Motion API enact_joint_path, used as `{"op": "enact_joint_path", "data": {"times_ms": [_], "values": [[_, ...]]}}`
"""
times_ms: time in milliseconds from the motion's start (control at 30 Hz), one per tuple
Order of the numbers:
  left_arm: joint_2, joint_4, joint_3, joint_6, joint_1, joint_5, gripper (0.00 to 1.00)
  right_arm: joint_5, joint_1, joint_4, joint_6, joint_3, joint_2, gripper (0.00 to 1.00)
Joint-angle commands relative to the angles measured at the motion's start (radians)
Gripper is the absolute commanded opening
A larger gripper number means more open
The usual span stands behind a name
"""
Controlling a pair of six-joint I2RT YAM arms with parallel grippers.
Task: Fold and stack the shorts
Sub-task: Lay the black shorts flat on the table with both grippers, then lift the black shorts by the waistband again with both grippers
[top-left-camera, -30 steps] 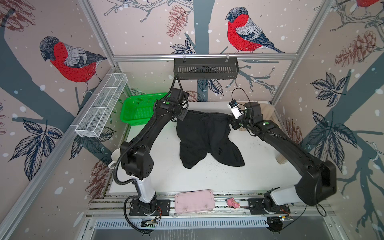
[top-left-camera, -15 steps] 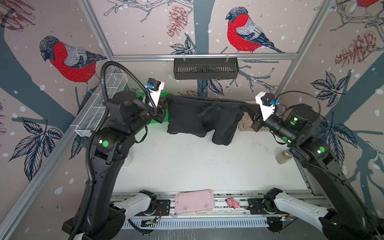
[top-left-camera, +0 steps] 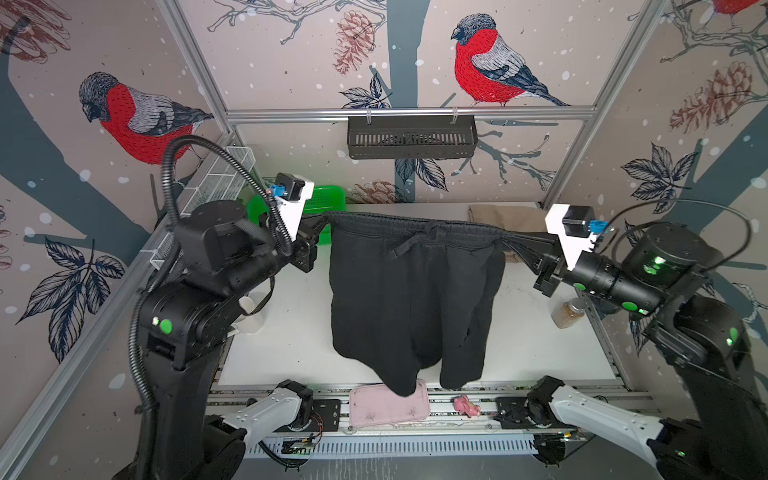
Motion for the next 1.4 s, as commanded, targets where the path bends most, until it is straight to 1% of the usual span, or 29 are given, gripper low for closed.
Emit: {"op": "enact_joint_path", "data": {"times_ms": [0,67,100,133,200,233,300,333,400,433,500,533,600,667,733,767,833,900,967,1000,1067,1200,1300,1367], "values": [[0.082,-0.027,-0.048,-0.089,0.003,-0.347,0.0,0.326,-0.002,0.051,0.01,-0.088,0.048,0.0],[0.148,0.027,-0.098,-0.105,0.003,-0.427,0.0,0.449,-0.012,0.128,-0.014,-0.172,0.109,0.0],[0.174,0.062,-0.124,-0.104,0.003,-0.43,0.0,0.458,-0.034,0.163,-0.024,-0.199,0.14,0.0],[0.207,0.113,-0.158,-0.097,0.004,-0.421,0.0,0.444,-0.073,0.203,-0.029,-0.219,0.183,0.0],[0.285,0.198,-0.211,-0.089,0.007,-0.408,0.0,0.365,-0.159,0.277,-0.037,-0.254,0.265,0.0],[0.337,0.239,-0.229,-0.085,0.014,-0.415,0.0,0.349,-0.198,0.335,-0.046,-0.277,0.313,0.0],[0.45,0.283,-0.225,-0.103,0.038,-0.444,0.0,0.353,-0.254,0.435,-0.077,-0.313,0.405,0.0],[0.516,0.284,-0.202,-0.116,0.06,-0.43,0.0,0.352,-0.28,0.489,-0.091,-0.327,0.459,0.0],[0.637,0.302,-0.153,-0.118,0.074,-0.491,0.0,0.329,-0.321,0.575,-0.107,-0.327,0.566,0.0],[0.701,0.322,-0.129,-0.116,0.075,-0.534,0.0,0.299,-0.34,0.607,-0.108,-0.31,0.631,0.0],[0.828,0.324,-0.041,-0.106,0.076,-0.562,0.0,0.269,-0.357,0.614,-0.099,-0.232,0.765,0.0],[0.891,0.321,0.012,-0.106,0.076,-0.573,0.0,0.248,-0.36,0.609,-0.096,-0.179,0.832,0.0],[1.0,0.287,0.138,-0.119,0.076,-0.56,0.0,0.239,-0.357,0.62,-0.092,-0.098,0.949,0.0],[1.094,0.243,0.279,-0.125,0.075,-0.567,0.0,0.239,-0.352,0.649,-0.088,-0.036,1.034,0.0],[1.143,0.213,0.373,-0.117,0.074,-0.602,0.0,0.236,-0.346,0.655,-0.084,0.001,1.073,0.0],[1.147,0.195,0.403,-0.114,0.073,-0.624,0.0,0.233,-0.34,0.654,-0.083,0.011,1.075,0.0],[1.107,0.186,0.398,-0.107,0.074,-0.638,0.0,0.226,-0.331,0.658,-0.086,-0.011,1.038,0.0],[1.02,0.2,0.325,-0.1,0.073,-0.63,0.0,0.225,-0.324,0.663,-0.088,-0.066,0.962,0.0],[0.922,0.205,0.244,-0.102,0.071,-0.61,0.0,0.2,-0.322,0.629,-0.092,-0.106,0.875,0.0],[0.87,0.199,0.205,-0.098,0.07,-0.589,0.0,0.189,-0.318,0.598,-0.095,-0.123,0.827,0.0],[0.778,0.177,0.146,-0.095,0.061,-0.583,0.0,0.16,-0.309,0.514,-0.107,-0.134,0.737,0.0],[0.617,0.08,0.092,-0.113,0.051,-0.558,0.0,0.129,-0.271,0.302,-0.124,-0.119,0.567,0.0],[0.478,0.047,0.039,-0.118,0.05,-0.503,0.0,0.158,-0.203,0.217,-0.119,-0.121,0.424,0.0],[0.375,0.042,0.001,-0.112,0.047,-0.469,0.0,0.2,-0.144,0.16,-0.095,-0.099,0.331,0.0]]}}
